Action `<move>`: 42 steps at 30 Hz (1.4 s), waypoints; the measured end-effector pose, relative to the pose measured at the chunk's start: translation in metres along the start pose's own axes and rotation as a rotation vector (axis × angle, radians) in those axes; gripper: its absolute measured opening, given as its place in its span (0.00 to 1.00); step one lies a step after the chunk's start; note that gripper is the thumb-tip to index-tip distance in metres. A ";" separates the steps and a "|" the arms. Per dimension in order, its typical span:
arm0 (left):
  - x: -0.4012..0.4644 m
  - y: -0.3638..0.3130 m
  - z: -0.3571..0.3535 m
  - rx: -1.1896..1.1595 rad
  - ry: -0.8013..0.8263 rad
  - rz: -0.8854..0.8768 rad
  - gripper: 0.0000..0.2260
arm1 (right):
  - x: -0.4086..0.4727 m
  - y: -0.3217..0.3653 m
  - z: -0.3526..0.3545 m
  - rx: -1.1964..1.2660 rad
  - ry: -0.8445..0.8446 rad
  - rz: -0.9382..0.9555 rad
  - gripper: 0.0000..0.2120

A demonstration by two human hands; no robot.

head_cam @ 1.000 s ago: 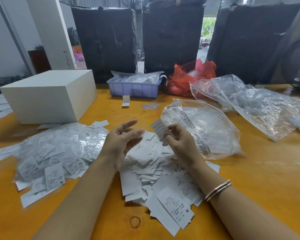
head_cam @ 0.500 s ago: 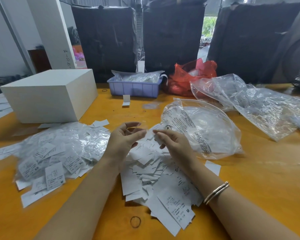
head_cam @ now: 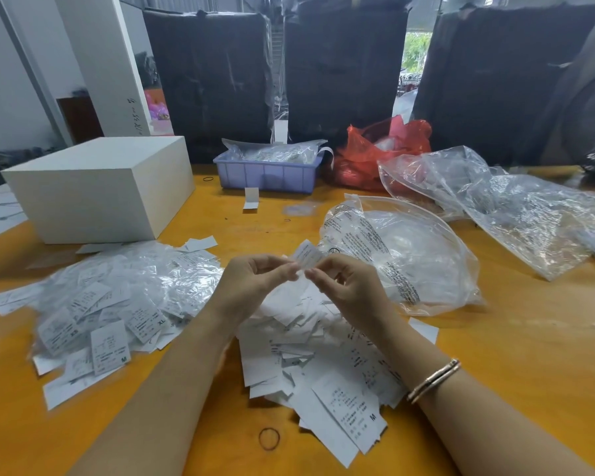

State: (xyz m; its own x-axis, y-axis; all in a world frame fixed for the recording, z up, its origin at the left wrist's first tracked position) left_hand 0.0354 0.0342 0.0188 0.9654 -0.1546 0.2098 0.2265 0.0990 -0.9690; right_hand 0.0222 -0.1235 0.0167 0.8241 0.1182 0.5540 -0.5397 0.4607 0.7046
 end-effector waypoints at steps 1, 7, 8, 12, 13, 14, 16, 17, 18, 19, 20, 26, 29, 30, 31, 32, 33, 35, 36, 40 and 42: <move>0.000 0.000 0.001 -0.015 -0.018 -0.006 0.03 | 0.001 -0.001 0.001 0.034 -0.012 -0.024 0.02; 0.001 -0.002 0.008 0.132 -0.097 -0.145 0.04 | 0.006 -0.007 0.021 0.286 -0.142 -0.108 0.26; 0.001 -0.004 0.008 0.205 -0.106 -0.201 0.05 | 0.006 -0.008 0.023 0.292 -0.143 -0.112 0.24; -0.002 -0.009 0.006 0.344 -0.122 -0.350 0.07 | 0.006 -0.010 0.025 0.277 -0.138 -0.088 0.02; -0.002 -0.009 0.006 0.359 -0.125 -0.363 0.07 | 0.006 -0.011 0.024 0.286 -0.128 -0.097 0.02; -0.002 -0.009 0.007 0.369 -0.128 -0.373 0.06 | 0.006 -0.012 0.024 0.300 -0.117 -0.105 0.03; -0.002 -0.010 0.007 0.377 -0.138 -0.379 0.06 | 0.006 -0.011 0.024 0.339 -0.108 -0.108 0.06; -0.002 -0.010 0.008 0.377 -0.147 -0.379 0.06 | 0.006 -0.010 0.025 0.366 -0.104 -0.108 0.09; -0.002 -0.010 0.009 0.375 -0.156 -0.380 0.07 | 0.005 -0.008 0.025 0.391 -0.097 -0.110 0.11; -0.002 -0.011 0.009 0.371 -0.164 -0.382 0.08 | 0.005 -0.008 0.026 0.405 -0.090 -0.112 0.13; -0.002 -0.011 0.010 0.368 -0.169 -0.382 0.08 | 0.005 -0.007 0.026 0.408 -0.087 -0.113 0.14; -0.002 -0.011 0.011 0.356 -0.167 -0.385 0.09 | 0.004 -0.007 0.027 0.446 -0.078 -0.144 0.15; -0.002 -0.010 0.012 0.353 -0.168 -0.384 0.08 | 0.004 -0.008 0.024 0.459 -0.034 -0.154 0.15; -0.002 -0.010 0.012 0.353 -0.169 -0.386 0.08 | 0.004 -0.009 0.024 0.464 -0.025 -0.160 0.15; -0.002 -0.010 0.012 0.356 -0.168 -0.391 0.08 | 0.004 -0.010 0.023 0.465 -0.021 -0.165 0.15; -0.002 -0.011 0.012 0.358 -0.168 -0.397 0.08 | 0.004 -0.011 0.023 0.467 -0.019 -0.168 0.15; -0.003 -0.011 0.012 0.358 -0.169 -0.403 0.08 | 0.003 -0.011 0.023 0.469 -0.018 -0.169 0.15; -0.003 -0.012 0.012 0.355 -0.169 -0.407 0.09 | 0.003 -0.012 0.023 0.466 -0.012 -0.172 0.15; -0.002 -0.012 0.012 0.358 -0.168 -0.407 0.09 | 0.003 -0.013 0.023 0.460 -0.007 -0.176 0.14; -0.002 -0.011 0.012 0.363 -0.165 -0.412 0.07 | 0.003 -0.016 0.021 0.422 0.024 -0.188 0.14; -0.002 -0.011 0.012 0.369 -0.166 -0.416 0.06 | 0.003 -0.017 0.020 0.413 0.042 -0.196 0.14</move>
State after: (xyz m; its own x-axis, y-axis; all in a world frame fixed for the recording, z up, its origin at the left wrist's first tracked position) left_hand 0.0322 0.0456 0.0307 0.7859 -0.1009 0.6101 0.5928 0.4040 -0.6967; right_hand 0.0303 -0.1481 0.0155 0.9192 0.1032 0.3800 -0.3891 0.0893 0.9169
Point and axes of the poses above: each hand's wrist, its own x-axis towards the middle knuckle, its own z-axis out of the back of the hand, y = z × x, the point moved 4 cm from there along x, towards the middle knuckle, and after that the axes turned 2 degrees about -x, right-handed, at the moved point
